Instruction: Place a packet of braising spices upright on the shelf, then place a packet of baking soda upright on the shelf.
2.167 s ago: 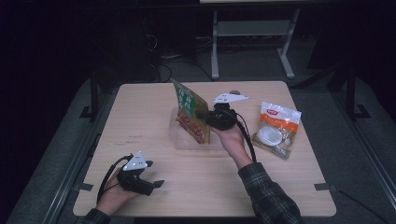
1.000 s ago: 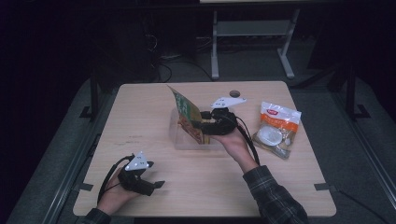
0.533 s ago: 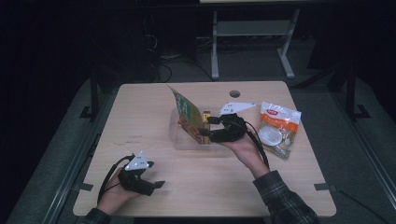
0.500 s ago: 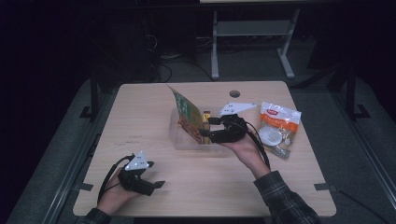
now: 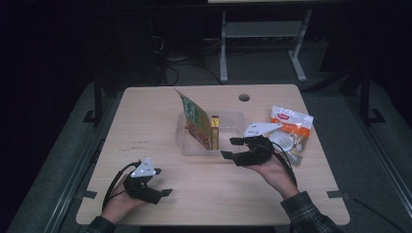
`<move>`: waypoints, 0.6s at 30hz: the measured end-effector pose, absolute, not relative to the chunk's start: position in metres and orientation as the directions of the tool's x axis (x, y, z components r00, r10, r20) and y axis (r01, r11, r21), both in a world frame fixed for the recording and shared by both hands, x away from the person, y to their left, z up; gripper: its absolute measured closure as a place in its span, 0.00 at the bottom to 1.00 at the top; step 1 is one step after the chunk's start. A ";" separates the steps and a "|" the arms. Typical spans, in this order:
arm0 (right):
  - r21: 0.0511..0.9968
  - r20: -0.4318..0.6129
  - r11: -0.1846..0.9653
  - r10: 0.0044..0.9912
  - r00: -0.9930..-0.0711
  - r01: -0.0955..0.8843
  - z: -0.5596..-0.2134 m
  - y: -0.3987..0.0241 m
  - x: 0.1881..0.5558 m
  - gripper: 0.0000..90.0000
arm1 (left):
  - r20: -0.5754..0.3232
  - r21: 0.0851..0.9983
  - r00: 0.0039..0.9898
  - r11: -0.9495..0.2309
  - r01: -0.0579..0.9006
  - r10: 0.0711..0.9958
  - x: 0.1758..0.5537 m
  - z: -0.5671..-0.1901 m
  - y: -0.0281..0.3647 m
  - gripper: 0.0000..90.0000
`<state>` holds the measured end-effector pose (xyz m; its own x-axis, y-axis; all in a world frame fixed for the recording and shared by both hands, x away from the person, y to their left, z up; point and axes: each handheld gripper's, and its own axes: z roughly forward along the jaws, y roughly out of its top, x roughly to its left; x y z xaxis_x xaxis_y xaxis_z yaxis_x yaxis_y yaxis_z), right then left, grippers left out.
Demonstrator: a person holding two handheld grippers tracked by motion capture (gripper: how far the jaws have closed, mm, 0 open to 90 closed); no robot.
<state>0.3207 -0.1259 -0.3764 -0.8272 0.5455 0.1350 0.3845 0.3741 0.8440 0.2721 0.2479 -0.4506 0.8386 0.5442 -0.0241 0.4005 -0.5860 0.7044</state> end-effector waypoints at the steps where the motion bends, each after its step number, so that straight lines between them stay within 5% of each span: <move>1: 0.844 0.135 0.374 0.546 -0.827 0.384 -0.376 -0.126 0.321 0.43 | -0.024 0.704 0.839 -0.586 0.401 0.544 0.272 -0.451 0.248 0.17; 18: 0.763 0.152 0.446 0.580 -0.801 0.468 -0.414 -0.172 0.300 0.42 | -0.024 0.697 0.837 -0.591 0.406 0.546 0.271 -0.451 0.249 0.17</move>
